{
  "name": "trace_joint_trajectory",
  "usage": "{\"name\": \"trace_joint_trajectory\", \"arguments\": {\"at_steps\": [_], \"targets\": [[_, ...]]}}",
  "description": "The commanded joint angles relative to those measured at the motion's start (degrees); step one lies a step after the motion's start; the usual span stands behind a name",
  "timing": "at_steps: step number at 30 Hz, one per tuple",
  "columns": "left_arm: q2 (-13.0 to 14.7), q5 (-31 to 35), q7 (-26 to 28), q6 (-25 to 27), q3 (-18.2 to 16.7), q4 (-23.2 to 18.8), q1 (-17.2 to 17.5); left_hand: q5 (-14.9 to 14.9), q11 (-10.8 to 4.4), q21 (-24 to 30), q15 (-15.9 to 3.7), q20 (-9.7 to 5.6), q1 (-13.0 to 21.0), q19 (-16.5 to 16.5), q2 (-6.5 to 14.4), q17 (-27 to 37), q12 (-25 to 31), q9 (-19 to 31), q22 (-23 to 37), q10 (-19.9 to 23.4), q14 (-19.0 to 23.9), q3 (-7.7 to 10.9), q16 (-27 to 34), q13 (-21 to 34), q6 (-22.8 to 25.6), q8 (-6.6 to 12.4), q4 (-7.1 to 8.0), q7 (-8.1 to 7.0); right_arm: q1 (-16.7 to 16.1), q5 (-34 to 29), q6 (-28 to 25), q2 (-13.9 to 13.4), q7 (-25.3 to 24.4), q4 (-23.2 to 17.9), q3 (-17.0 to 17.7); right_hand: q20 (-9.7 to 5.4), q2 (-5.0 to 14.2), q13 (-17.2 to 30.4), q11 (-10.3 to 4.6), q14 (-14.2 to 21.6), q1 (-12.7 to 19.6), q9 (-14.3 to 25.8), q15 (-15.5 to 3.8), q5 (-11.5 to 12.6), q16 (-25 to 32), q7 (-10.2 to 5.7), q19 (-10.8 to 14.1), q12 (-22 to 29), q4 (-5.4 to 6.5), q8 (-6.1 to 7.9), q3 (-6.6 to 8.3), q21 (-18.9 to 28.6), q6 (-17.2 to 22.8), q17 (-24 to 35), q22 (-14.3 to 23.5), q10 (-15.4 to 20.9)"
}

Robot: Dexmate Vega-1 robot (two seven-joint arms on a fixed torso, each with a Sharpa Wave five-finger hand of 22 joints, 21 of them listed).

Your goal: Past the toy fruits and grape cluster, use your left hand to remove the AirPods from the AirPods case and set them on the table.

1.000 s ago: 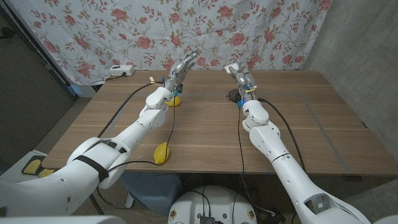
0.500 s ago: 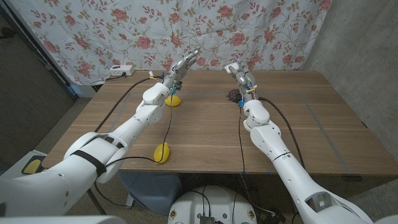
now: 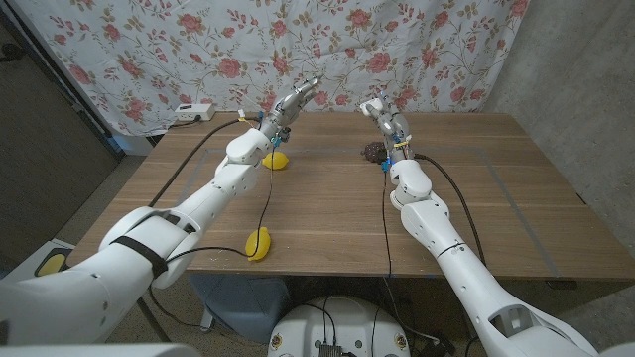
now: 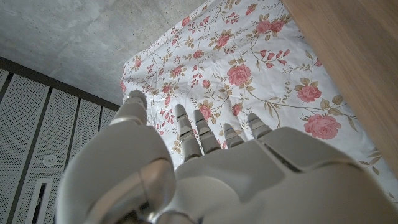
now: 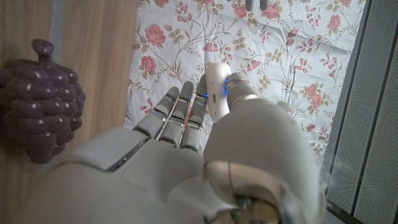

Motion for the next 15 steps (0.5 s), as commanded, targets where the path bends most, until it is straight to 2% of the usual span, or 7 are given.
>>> {"name": "trace_joint_trajectory", "arguments": {"at_steps": [1,4,9,11,12,13,15], "targets": [[-0.26,0.94,-0.86,-0.74,0.6,1.01,-0.92,0.28,-0.37,0.66,0.24,0.36,-0.45,-0.18,-0.12,0.13,0.84,0.33,0.3,1.64,0.56,0.36,0.75,0.06,-1.05,-0.52,-0.17,-0.4,-0.13,-0.75,0.93,-0.83,0.33,0.04,-0.55,-0.16,0.1,0.3,-10.36,0.67,0.51,0.21,-10.84,0.23,-0.34,-0.22,0.27,0.29,-0.02,0.16,-0.34,0.0,0.53,0.18,0.11,10.94],[-0.88,0.89,-3.62,-1.52,1.01,3.84,-2.72,0.34,-0.66,0.78,0.3,0.38,-0.38,-0.05,-0.08,0.1,1.23,0.35,0.28,2.6,0.97,0.47,0.95,0.03,-1.24,-0.62,-0.28,-0.72,-0.19,-0.95,1.29,-0.81,0.38,0.16,-0.86,-0.19,0.11,0.27,-10.38,0.72,0.54,0.21,-10.84,0.23,-0.35,-0.27,0.25,0.26,-0.01,0.17,-0.36,-0.02,0.6,0.21,0.11,10.89],[-0.75,0.93,-5.29,-2.17,1.28,4.11,-3.18,0.41,-0.6,0.89,0.46,0.5,-0.33,0.07,-0.08,0.06,1.59,0.38,0.25,3.54,1.24,0.58,1.08,0.0,-2.68,-1.19,-0.38,-1.15,-0.12,-1.55,1.82,-1.04,0.35,0.52,-1.19,-0.22,0.1,0.27,-10.38,0.74,0.58,0.21,-10.85,0.24,-0.39,-0.3,0.3,0.27,-0.03,0.18,-0.39,-0.01,0.7,0.23,0.11,10.88],[0.04,-0.7,-5.78,1.27,0.94,1.4,-2.23,0.44,-0.49,0.94,0.52,0.54,-0.31,0.08,-0.16,0.03,1.64,0.37,0.22,3.75,1.29,0.64,1.12,-0.01,-4.26,-1.73,-0.47,-1.34,-0.08,-1.85,2.03,-1.12,0.15,0.66,-1.25,-0.21,0.13,0.25,-10.39,0.8,0.58,0.21,-10.83,0.24,-0.37,-0.34,0.32,0.26,0.0,0.15,-0.42,-0.02,0.68,0.25,0.11,10.86],[0.28,-4.61,-6.59,6.51,-0.22,-1.77,-0.81,0.45,-0.55,0.96,0.51,0.57,-0.31,0.08,-0.18,0.03,1.67,0.37,0.21,3.86,1.37,0.67,1.16,-0.02,-4.88,-1.9,-0.49,-1.55,-0.08,-2.02,2.17,-1.14,0.02,0.73,-1.27,-0.21,0.11,0.24,-10.37,0.8,0.58,0.21,-10.85,0.24,-0.4,-0.34,0.33,0.26,0.0,0.14,-0.44,-0.02,0.68,0.26,0.11,10.85],[-0.05,-5.69,-5.78,7.05,-0.84,-2.52,-0.02,0.47,-0.79,0.98,0.52,0.59,-0.29,0.08,-0.2,0.01,1.74,0.37,0.2,4.07,1.5,0.7,1.21,-0.03,-5.28,-1.98,-0.52,-1.36,-0.12,-2.1,2.21,-1.15,-0.13,0.7,-1.28,-0.2,0.11,0.26,-10.38,0.79,0.6,0.21,-10.86,0.25,-0.41,-0.31,0.34,0.28,-0.01,0.13,-0.44,-0.02,0.67,0.26,0.11,10.86],[1.43,-0.34,-5.32,3.18,1.24,-0.85,-1.71,0.55,-1.0,1.05,0.57,0.63,-0.06,0.14,-0.23,-0.03,1.71,0.35,0.18,4.16,1.49,0.88,1.19,-0.06,-7.91,-2.61,-0.69,-1.37,-0.13,-2.4,2.31,-1.31,-0.27,0.72,-1.38,-0.18,0.1,0.27,-10.39,0.79,0.63,0.21,-10.86,0.25,-0.43,-0.3,0.37,0.3,-0.03,0.14,-0.45,-0.01,0.71,0.26,0.11,10.87]]}}
